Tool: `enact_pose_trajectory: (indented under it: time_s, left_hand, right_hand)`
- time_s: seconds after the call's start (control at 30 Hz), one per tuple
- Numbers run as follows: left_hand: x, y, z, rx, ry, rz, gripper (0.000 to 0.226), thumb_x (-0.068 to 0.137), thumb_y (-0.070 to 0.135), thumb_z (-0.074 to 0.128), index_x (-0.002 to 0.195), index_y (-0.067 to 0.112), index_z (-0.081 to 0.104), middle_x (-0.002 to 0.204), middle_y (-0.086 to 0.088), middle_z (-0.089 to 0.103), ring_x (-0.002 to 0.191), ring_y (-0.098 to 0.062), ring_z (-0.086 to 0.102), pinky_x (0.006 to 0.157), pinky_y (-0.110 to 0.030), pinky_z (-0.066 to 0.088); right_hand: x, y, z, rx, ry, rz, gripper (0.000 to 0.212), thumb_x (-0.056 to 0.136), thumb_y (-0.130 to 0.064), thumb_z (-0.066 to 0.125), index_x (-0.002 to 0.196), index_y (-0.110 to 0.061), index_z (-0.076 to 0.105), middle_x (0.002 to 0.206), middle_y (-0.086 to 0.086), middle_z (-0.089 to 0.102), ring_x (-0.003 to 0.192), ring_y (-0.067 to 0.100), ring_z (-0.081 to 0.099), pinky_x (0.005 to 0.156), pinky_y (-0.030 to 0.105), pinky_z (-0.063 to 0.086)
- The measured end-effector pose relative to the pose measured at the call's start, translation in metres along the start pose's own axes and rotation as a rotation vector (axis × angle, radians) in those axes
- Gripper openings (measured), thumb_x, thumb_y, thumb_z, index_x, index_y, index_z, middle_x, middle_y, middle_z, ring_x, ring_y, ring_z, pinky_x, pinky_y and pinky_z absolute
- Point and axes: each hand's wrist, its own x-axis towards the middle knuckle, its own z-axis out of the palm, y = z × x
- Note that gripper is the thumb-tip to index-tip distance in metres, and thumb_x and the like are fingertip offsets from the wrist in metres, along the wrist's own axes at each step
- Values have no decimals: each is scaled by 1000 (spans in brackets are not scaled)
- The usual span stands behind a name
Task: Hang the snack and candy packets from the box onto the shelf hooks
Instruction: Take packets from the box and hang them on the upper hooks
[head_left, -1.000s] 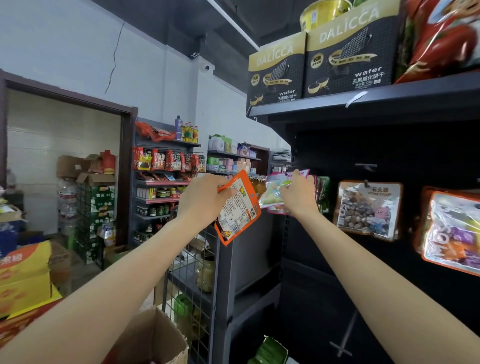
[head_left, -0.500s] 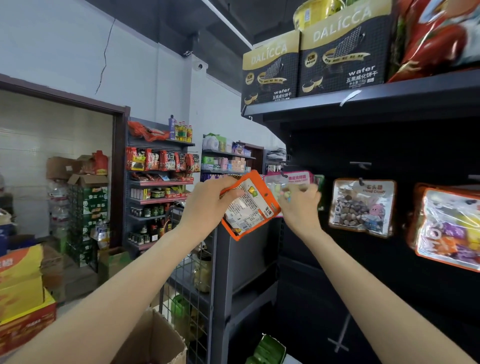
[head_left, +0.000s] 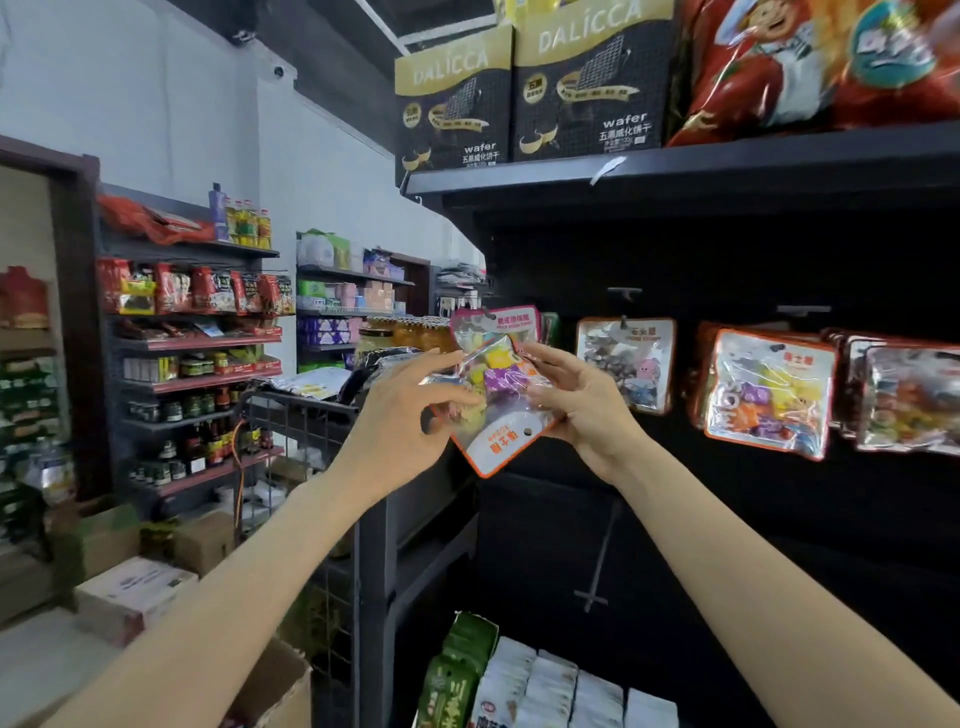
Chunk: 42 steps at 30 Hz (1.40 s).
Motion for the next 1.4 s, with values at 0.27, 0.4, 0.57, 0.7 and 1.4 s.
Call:
enact_pose_trajectory:
  time_s: [0.27,0.4,0.57,0.7,1.4]
  left_hand:
    - [24,70,40,-337,-189,-118,67,84,29,68,139,36,31,144,15,34,129,-2,31,102,-22,24]
    - [40,108,72,-525,169,-203,49,82,19,71,125,28,49,125,13,49,121,-6,42,104,-27,33]
    - [59,152,116,-692,299,-266,37,82,18,70,114,25,54,100,21,54,94,5,53,88,-24,48]
    - [69,164,139,-670,144,-295,47,76,22,76,119,27,57,113,6,61,105,-9,59,87,-36,54]
    - [95,202,190,-127,16,-213,48,90,32,60,136,27,48,117,-20,53,114,-35,47,104,-45,34]
  right_hand:
    - [-48,-33,-39,-380,132,-164,44,78,-1,72,114,-24,60,109,-4,65,97,11,64,66,19,54]
    - [-68,-43,-83,-187,164,9,44,87,-19,67,126,-24,47,118,6,63,103,23,65,87,38,55]
    - [-90,-52,-134,-212,105,7,46,85,-4,67,126,-12,47,91,12,72,75,18,71,71,29,59]
    - [-86,-64,-174,-255,292,-126,37,88,0,61,123,-11,54,83,12,69,68,13,67,68,24,58]
    - [-54,-44,-237,-832,423,-409,38,100,-9,41,135,-20,52,109,3,61,56,4,46,50,10,38]
